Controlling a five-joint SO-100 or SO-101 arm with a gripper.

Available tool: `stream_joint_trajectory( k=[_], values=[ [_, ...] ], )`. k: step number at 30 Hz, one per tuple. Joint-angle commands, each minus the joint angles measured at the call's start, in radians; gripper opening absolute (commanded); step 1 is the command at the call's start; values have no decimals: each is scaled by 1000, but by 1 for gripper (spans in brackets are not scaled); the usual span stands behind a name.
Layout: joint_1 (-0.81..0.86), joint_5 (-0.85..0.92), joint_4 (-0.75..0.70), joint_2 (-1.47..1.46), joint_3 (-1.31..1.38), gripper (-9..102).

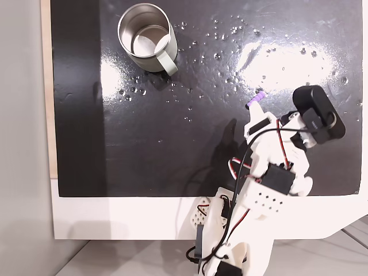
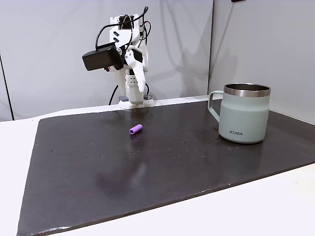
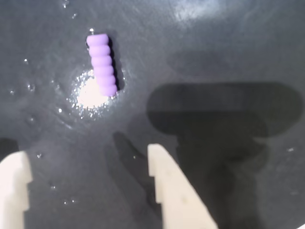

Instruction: Grasp a pengrip and put it in the cup.

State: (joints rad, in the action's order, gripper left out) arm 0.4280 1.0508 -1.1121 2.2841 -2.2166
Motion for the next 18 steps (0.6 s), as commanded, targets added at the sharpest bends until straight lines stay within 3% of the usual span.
stream_joint_trajectory(
  k=[1, 18],
  values=[
    [15, 11, 44, -118, 109, 29],
    [3, -21, 138, -565, 308, 28]
  ],
)
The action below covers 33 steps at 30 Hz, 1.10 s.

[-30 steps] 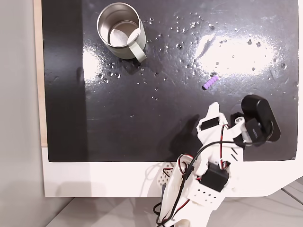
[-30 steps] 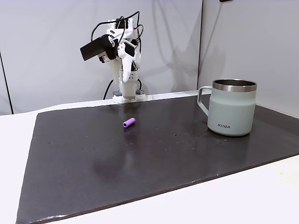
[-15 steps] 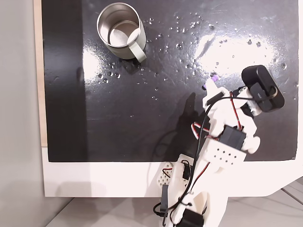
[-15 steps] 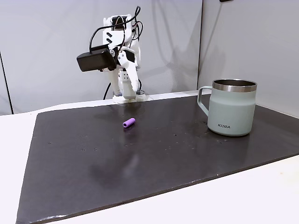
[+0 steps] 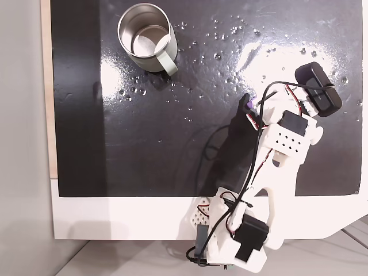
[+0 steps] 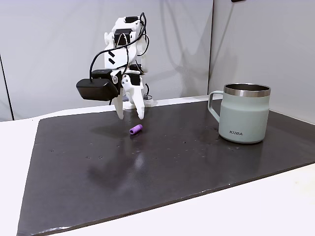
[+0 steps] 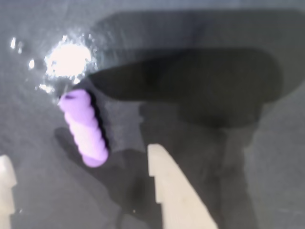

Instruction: Grasp a pengrip and put it in the cup.

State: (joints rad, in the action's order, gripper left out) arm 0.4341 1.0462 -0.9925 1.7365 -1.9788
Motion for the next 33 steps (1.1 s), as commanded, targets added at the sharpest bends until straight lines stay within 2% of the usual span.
stream_joint_trajectory(
  k=[1, 8, 18, 33],
  values=[
    [-6, -17, 20, -28, 72, 27],
    [-18, -32, 52, -84, 74, 21],
    [-57, -57, 63, -163, 92, 20],
    [-60, -77, 38, -207, 115, 0]
  ],
)
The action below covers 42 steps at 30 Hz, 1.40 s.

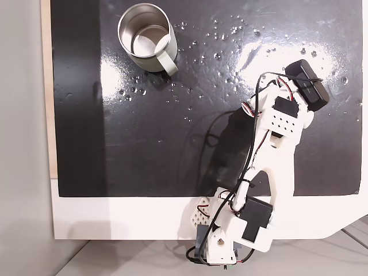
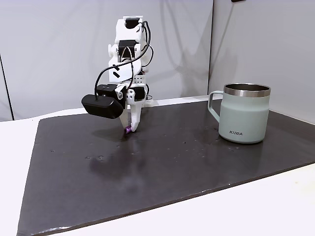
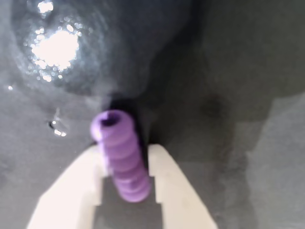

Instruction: Grasp a pengrip and put it in the cup.

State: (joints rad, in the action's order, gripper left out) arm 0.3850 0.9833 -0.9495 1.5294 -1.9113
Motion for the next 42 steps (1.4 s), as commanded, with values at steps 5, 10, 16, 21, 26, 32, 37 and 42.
stream_joint_trajectory(
  k=[5, 10, 16, 21, 26, 32, 37, 42],
  values=[
    [-15, -44, -77, 8, 101, 0],
    [-34, -124, -212, 23, 256, 0],
    [-92, -224, -411, 54, 439, 0],
    [-167, -331, -548, 83, 565, 0],
    [-245, -472, -696, 61, 755, 0],
    [-367, -657, -848, -23, 1032, 0],
    [-453, -790, -850, -32, 1135, 0],
    [-511, -933, -850, -101, 1307, 0]
  ],
)
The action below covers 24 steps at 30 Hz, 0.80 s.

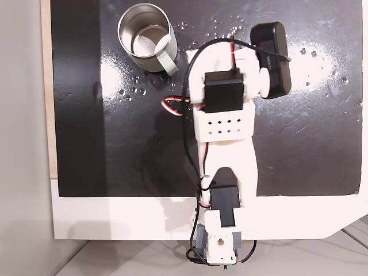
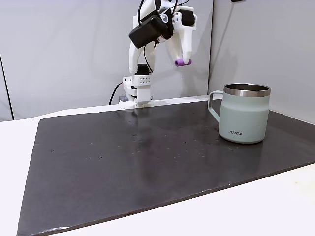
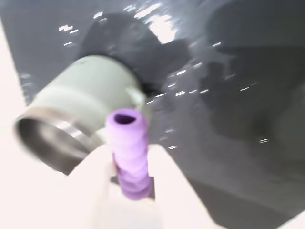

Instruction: Grasp a pengrip and put it in the cup.

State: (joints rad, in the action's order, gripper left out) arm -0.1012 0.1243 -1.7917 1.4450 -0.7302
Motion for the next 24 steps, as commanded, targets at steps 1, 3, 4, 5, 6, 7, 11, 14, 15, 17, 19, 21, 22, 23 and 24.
stream_joint_trajectory(
  k=[1, 3, 4, 5, 6, 7, 11, 14, 15, 17, 19, 21, 22, 23, 24],
  values=[
    [-34, -100, -8, -43, 167, 0],
    [-52, -150, -8, -101, 255, 0],
    [-64, -167, -8, -132, 301, 0],
    [-78, -181, -6, -161, 342, 0],
    [-91, -190, 0, -183, 373, 0],
    [-104, -193, 20, -193, 374, 0],
    [-176, -232, 97, -236, 400, 0],
    [-232, -242, 155, -272, 431, 0],
    [-245, -245, 173, -276, 433, 0],
    [-272, -249, 206, -293, 434, 0],
    [-288, -249, 225, -307, 436, 0],
    [-299, -249, 239, -322, 436, 0],
    [-302, -249, 242, -330, 436, 0],
    [-302, -249, 245, -337, 436, 0],
    [-302, -249, 247, -344, 437, 0]
  ],
)
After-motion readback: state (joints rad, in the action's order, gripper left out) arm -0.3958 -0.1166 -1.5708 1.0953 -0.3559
